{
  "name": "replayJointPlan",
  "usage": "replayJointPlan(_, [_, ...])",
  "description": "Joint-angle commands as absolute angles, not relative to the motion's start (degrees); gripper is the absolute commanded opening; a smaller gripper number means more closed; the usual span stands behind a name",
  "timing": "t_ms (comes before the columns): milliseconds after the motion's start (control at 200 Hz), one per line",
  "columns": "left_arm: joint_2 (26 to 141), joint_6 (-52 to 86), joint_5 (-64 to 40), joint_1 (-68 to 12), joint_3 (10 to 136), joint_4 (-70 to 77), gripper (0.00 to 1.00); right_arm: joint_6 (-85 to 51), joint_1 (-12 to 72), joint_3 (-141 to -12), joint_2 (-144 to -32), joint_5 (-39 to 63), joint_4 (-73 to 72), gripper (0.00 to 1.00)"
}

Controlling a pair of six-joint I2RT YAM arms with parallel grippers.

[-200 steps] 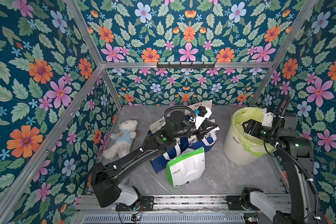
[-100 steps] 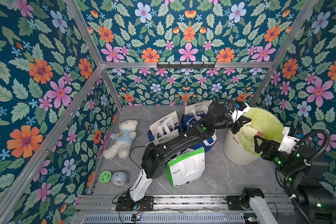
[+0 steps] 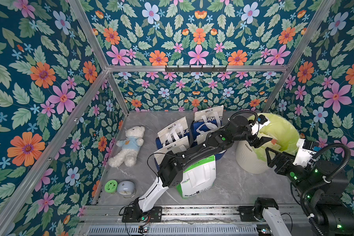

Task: Shred takeout receipts and throw away
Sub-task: Place the takeout receipt in the trash bin, then move the trash bin to the center of the board.

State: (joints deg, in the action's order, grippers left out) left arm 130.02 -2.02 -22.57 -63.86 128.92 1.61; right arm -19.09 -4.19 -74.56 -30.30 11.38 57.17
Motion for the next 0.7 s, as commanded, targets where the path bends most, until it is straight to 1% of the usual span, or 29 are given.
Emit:
replayJointPlan(0, [128.1,-7.0,-20.8,-63.9,128.6,-0.3,0.89,-19.2,-4.1,-75.1,-31.0,13.7,57.8,0.86])
replayJointPlan(165, [121.6,-14.3,-14.5,-63.9,125.7,-0.7,0.92,-20.0,-4.1,-76.4,-32.3,15.8,58.7,0.85])
replayJointPlan(355, [110.9,-20.3,-5.7,-63.9,118.9,0.1,0.92,-23.6,-4.1,-74.0,-33.7,19.5,59.9,0.83])
replayJointPlan(470, [101.4,-21.8,0.6,-63.9,109.8,2.4,0.92,-26.6,-4.1,-71.5,-33.8,18.5,61.6,0.81])
replayJointPlan(695, [77.5,-26.1,16.9,-63.8,85.5,6.2,0.93,-31.9,-4.1,-67.5,-33.2,15.6,64.4,0.78])
